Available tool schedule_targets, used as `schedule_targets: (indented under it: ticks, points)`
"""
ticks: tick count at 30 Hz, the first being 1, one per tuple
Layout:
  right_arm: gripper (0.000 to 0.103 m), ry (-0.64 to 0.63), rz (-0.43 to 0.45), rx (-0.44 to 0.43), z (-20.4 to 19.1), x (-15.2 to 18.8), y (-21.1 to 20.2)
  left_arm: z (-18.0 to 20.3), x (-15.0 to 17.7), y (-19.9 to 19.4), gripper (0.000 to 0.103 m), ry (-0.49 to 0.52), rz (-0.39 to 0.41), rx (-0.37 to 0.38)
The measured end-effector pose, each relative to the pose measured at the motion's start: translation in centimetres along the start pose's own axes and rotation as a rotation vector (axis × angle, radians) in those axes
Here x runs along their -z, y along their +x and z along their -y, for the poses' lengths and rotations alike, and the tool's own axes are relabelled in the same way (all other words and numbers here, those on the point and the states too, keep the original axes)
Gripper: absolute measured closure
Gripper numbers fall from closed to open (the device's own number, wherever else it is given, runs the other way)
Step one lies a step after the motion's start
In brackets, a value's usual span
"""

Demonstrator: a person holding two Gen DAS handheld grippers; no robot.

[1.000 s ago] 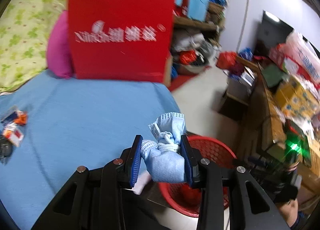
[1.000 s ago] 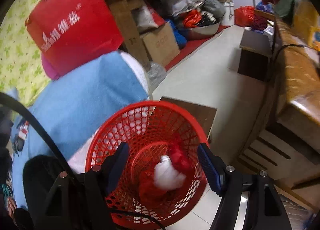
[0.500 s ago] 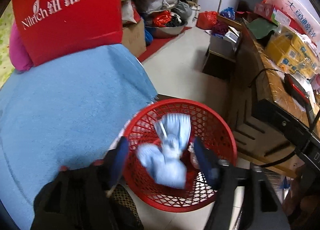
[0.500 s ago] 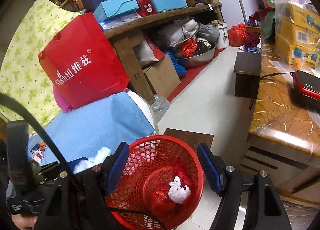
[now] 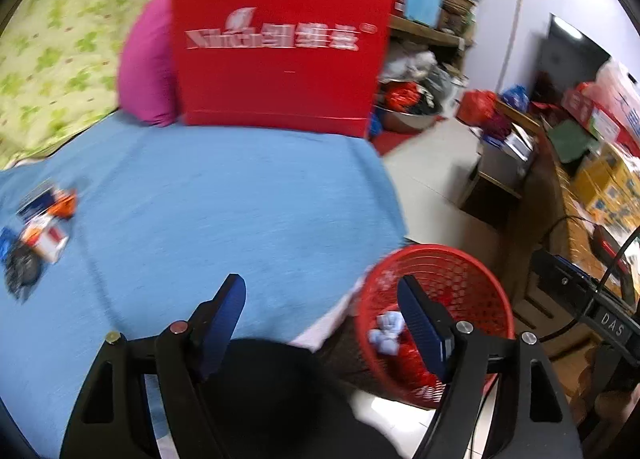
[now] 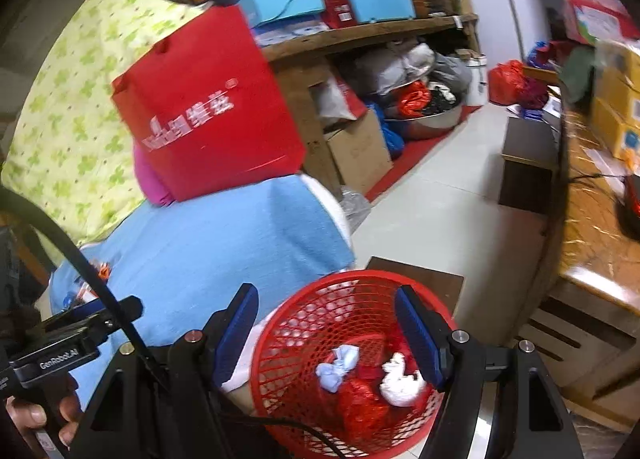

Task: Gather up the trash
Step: 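Return both tools over the remaining trash on the blanket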

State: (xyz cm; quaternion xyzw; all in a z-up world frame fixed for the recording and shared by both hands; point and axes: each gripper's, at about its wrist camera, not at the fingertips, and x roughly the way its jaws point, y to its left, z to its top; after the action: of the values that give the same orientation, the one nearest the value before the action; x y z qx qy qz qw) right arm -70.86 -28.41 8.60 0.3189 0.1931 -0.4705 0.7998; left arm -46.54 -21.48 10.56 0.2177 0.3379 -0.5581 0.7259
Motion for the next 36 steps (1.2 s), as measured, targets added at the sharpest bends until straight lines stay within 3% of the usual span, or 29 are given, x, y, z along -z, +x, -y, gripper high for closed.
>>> schedule_targets:
  ticks: [8,17,30,36]
  points:
    - [0.029,-0.104,-0.028,-0.061,-6.1,0.4,0.8,-8.0,2.9,-2.5,0.024,-0.132,0.027,-0.096]
    - [0.029,-0.23,-0.024,-0.149,-13.4,1.0,0.2,-18.1,5.7,-4.8,0.024,-0.358,0.059,-0.182]
    - [0.029,-0.383,-0.061,-0.292,-21.2,1.0,1.8,-28.4,9.0,-7.8,0.024,-0.492,0.097,-0.44]
    - [0.029,-0.477,-0.112,-0.336,-26.2,1.0,5.0,-33.0,11.5,-7.3,0.024,-0.586,0.086,-0.493]
